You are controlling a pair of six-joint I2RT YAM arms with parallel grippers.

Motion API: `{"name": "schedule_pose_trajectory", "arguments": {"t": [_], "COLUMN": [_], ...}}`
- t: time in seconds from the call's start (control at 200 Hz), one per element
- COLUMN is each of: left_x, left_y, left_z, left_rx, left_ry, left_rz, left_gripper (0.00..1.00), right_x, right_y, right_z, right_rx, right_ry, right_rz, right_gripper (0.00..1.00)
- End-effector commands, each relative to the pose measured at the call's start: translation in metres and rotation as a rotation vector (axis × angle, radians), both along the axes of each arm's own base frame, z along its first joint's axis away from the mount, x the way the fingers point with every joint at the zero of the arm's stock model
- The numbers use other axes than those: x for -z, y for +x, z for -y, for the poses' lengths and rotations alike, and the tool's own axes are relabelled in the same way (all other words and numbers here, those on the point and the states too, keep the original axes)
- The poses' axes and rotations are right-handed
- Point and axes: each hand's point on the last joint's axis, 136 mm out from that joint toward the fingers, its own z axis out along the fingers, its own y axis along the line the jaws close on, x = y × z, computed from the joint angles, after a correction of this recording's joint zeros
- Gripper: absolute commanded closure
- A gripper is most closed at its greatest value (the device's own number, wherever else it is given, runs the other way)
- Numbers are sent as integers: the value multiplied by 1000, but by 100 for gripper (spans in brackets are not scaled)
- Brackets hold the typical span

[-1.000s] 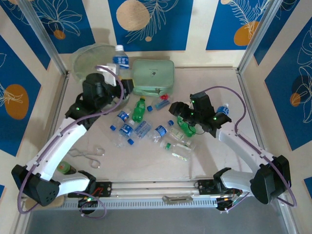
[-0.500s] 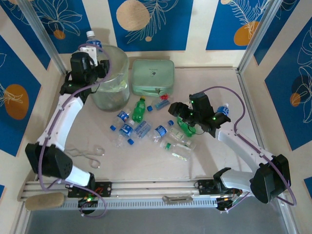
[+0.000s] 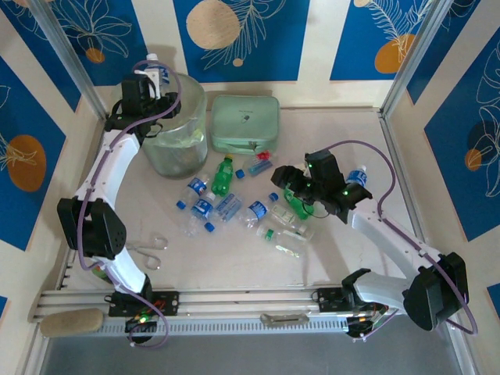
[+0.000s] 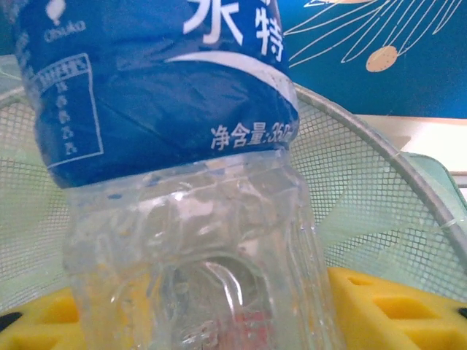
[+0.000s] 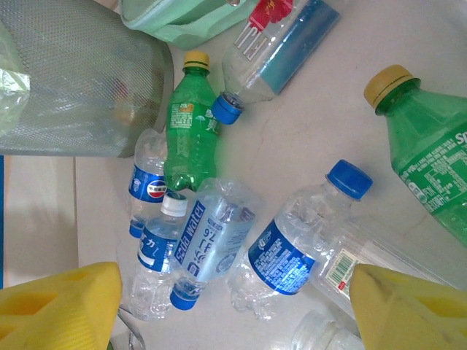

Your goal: Put the plastic bottles in the bin

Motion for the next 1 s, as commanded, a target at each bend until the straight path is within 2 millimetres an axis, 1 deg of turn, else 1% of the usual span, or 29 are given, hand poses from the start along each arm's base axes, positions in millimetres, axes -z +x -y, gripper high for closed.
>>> {"name": "schedule_pose_trajectory", "arguments": {"t": [0.0, 0.095, 0.19, 0.29, 0.35, 0.39, 0.505, 0.645, 0.765, 0.835, 0.915, 0.92, 0.995], "left_x": [-20, -29, -39, -50, -59, -66, -84, -96, -93, -82, -66, -68, -47], "left_y": [-3, -6, -11, -18, -25, -30, -50, -83, -117, -138, -162, -164, -182], "left_z": [0, 1, 2, 3, 4, 6, 12, 20, 26, 30, 36, 37, 40], "left_rx": [6, 11, 17, 23, 32, 41, 72, 120, 159, 188, 227, 228, 243], "left_ry": [-39, -50, -60, -72, -83, -95, -153, -228, -274, -306, -342, -345, -374], "left_rz": [43, 56, 75, 94, 107, 116, 151, 194, 198, 180, 143, 147, 93], "left_gripper": [31, 16, 12, 5, 3, 0, 0, 0, 0, 0, 0, 0, 0], "right_x": [1, 2, 3, 6, 6, 6, 8, 11, 14, 15, 14, 14, 13], "right_y": [-2, -1, 0, 0, 0, 0, 4, 9, 13, 16, 19, 19, 22], "right_z": [4, 2, 0, -1, -2, -2, -4, -11, -17, -21, -26, -26, -31], "right_rx": [14, 9, 2, 0, -2, -3, -6, -25, -42, -55, -66, -67, -77], "right_ry": [-2, 1, 3, 3, 3, 3, 1, 4, 0, 2, 4, 3, -2], "right_rz": [-3, -3, -8, -16, -17, -16, -19, -33, -46, -48, -47, -48, -42], "right_gripper": [17, 18, 18, 18, 18, 17, 17, 17, 17, 16, 9, 9, 3]}}
